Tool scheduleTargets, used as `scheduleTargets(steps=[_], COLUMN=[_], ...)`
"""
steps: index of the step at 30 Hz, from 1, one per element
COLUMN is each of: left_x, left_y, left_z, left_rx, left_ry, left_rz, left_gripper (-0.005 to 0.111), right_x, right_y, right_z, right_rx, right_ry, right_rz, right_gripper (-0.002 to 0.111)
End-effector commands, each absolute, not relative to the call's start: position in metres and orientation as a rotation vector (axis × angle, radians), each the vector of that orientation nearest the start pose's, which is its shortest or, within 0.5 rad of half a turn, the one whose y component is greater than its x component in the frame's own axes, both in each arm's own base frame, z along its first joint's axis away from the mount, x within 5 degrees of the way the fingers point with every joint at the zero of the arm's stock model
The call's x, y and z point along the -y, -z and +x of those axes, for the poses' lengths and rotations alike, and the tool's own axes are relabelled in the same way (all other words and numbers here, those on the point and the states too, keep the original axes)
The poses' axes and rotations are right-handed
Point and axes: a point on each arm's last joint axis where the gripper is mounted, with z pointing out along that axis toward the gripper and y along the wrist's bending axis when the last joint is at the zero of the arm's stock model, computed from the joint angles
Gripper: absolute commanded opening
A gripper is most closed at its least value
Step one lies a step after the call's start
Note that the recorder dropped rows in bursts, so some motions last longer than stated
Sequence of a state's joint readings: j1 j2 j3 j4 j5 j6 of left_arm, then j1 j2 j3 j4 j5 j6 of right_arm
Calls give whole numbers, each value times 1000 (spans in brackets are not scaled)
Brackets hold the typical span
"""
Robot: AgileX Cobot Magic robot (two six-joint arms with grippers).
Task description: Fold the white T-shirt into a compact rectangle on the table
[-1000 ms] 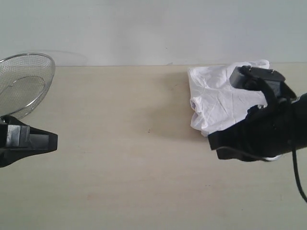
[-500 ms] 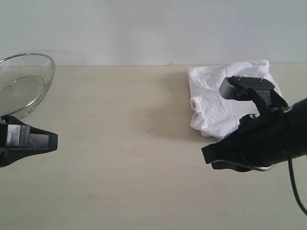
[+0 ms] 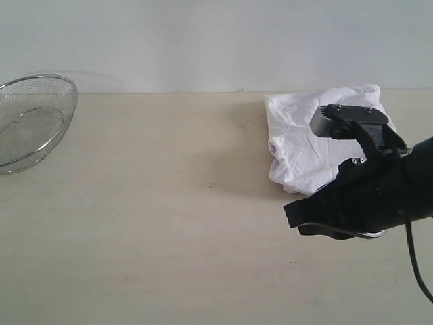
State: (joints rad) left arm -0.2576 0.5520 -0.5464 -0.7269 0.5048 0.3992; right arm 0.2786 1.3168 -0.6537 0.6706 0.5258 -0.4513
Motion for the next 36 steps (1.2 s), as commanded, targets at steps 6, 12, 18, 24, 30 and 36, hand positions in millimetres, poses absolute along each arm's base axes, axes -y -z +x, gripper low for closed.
scheduleTargets(steps=[6,12,18,24,30,36], left_x=[13,5,-1,-9,-7,-3], left_y=[-321,-285,-256,-221,-218,-214], left_z=[48,36,47,55,55,56], left_rx=[-1390,-1324,-1366,-1383,-1417,-1471], left_ry=[227,122,82,34,37,31], left_rz=[64,-28,-111,-198,-167,-109], left_gripper=[4,4,4,4,4,4], right_x=[-92,-92,-91,-92,-92,-91], right_y=[-216,-217,-218,-218,-218,-218], right_z=[217,217,217,217,218,218], right_rx=[-2573,-2571,-2564,-2564,-2564,-2560], right_ry=[-573,-572,-570,-573,-573,-571], right_rz=[-281,-280,-281,-276,-276,-272], right_gripper=[0,0,0,0,0,0])
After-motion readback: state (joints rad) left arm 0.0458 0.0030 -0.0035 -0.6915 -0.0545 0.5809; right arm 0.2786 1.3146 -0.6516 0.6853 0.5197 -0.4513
